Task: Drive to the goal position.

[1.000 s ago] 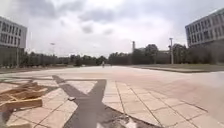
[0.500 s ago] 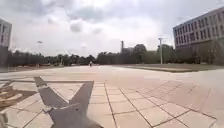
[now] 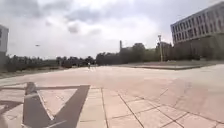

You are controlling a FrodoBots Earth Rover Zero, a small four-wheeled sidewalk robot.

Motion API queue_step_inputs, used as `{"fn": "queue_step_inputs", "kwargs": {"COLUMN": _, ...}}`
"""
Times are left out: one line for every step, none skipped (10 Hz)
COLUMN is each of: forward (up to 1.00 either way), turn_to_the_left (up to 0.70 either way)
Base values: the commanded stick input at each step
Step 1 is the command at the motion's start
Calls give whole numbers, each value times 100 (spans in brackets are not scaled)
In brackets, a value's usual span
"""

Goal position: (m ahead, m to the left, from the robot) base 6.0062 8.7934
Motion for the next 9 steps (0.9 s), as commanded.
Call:
{"fn": "queue_step_inputs", "kwargs": {"forward": 100, "turn_to_the_left": 0}}
{"fn": "queue_step_inputs", "kwargs": {"forward": 100, "turn_to_the_left": 0}}
{"fn": "queue_step_inputs", "kwargs": {"forward": 100, "turn_to_the_left": 0}}
{"fn": "queue_step_inputs", "kwargs": {"forward": 100, "turn_to_the_left": 0}}
{"fn": "queue_step_inputs", "kwargs": {"forward": 100, "turn_to_the_left": 0}}
{"fn": "queue_step_inputs", "kwargs": {"forward": 100, "turn_to_the_left": 0}}
{"fn": "queue_step_inputs", "kwargs": {"forward": 100, "turn_to_the_left": 0}}
{"fn": "queue_step_inputs", "kwargs": {"forward": 100, "turn_to_the_left": 0}}
{"fn": "queue_step_inputs", "kwargs": {"forward": 100, "turn_to_the_left": 0}}
